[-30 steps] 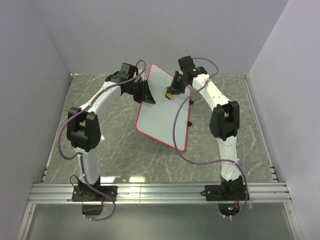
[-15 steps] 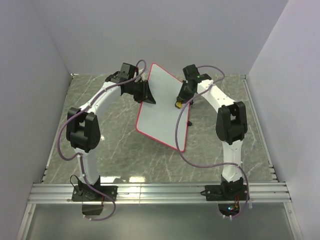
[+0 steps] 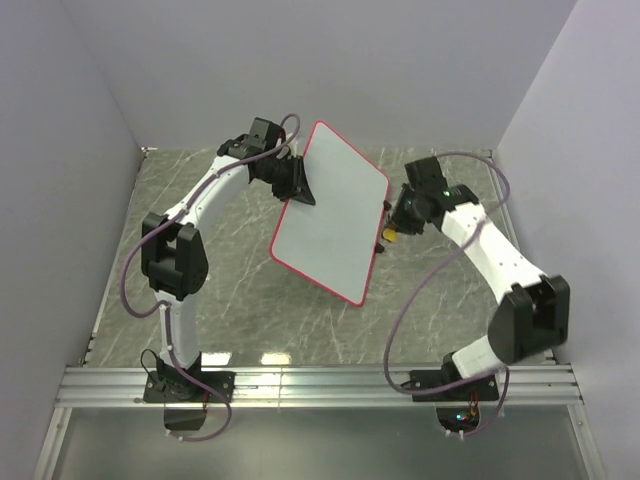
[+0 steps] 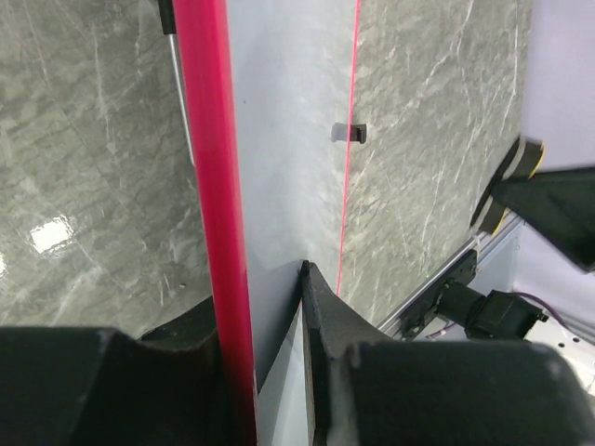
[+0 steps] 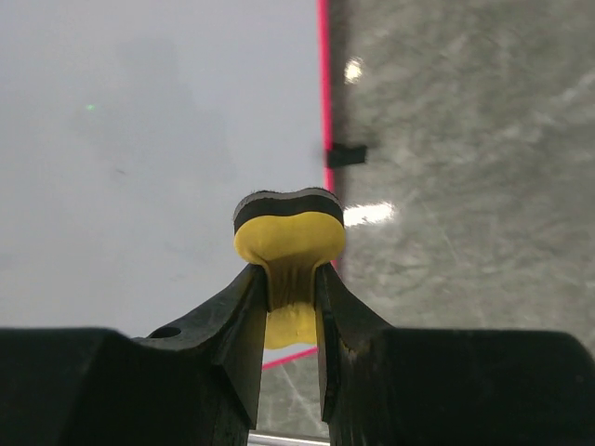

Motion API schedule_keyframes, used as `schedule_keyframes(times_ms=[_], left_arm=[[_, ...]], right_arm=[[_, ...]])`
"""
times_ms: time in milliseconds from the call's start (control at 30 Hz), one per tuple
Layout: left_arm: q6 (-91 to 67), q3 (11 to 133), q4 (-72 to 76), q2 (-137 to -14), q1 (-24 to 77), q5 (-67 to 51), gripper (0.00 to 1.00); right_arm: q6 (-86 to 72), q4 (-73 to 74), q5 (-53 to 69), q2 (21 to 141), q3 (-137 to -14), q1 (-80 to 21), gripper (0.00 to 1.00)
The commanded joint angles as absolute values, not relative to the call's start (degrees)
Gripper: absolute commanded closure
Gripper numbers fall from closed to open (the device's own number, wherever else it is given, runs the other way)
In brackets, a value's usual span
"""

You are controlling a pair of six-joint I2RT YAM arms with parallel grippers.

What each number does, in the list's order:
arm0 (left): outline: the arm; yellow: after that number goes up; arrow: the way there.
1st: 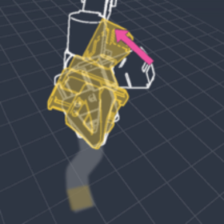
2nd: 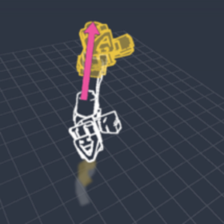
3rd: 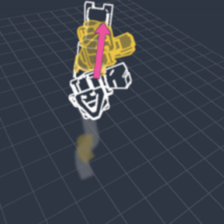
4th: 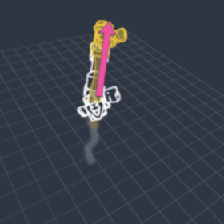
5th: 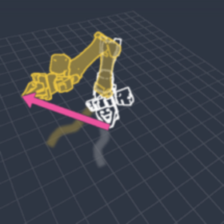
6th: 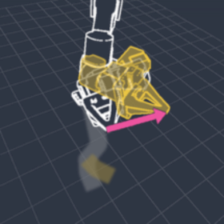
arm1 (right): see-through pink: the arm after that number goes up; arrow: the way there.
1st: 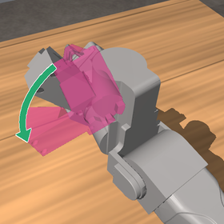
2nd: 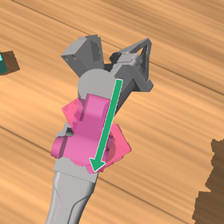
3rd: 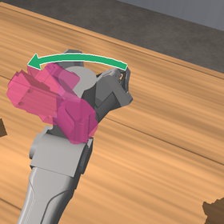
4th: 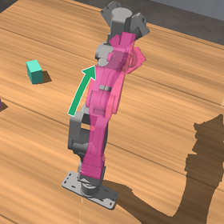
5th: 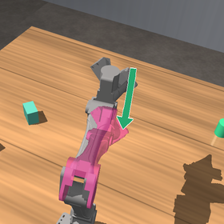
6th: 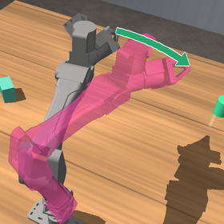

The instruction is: Erase the whiteboard

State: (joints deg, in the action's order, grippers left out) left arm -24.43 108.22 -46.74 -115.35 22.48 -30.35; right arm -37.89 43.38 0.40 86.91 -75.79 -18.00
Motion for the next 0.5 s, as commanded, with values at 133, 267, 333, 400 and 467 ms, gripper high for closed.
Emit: schedule_keyframes(times_ms=[133,267,333,400,467], left_arm=[[-23.6,111.0,-48.4,-118.9,23.7,-26.2,0.67],[-24.7,111.7,-47.7,-118.7,23.7,-27.4,0.49],[-25.3,112.0,-47.3,-118.7,23.6,-28.2,0.44],[-26.2,112.7,-46.6,-119.1,23.6,-29.4,0.43],[-26.9,112.8,-46.1,-119.2,23.6,-30.1,0.4]], right_arm=[[-37.3,41.7,-2.5,79.5,-61.0,-16.3,1.0],[-36.8,39.4,-1.8,77.8,-55.4,-16.1,1.0],[-36.7,38.2,-1.0,77.7,-53.0,-16.3,1.0],[-36.2,37.9,-0.4,78.1,-52.0,-16.1,1.0],[-35.4,37.3,-0.2,78.7,-51.2,-16.2,1.0]])
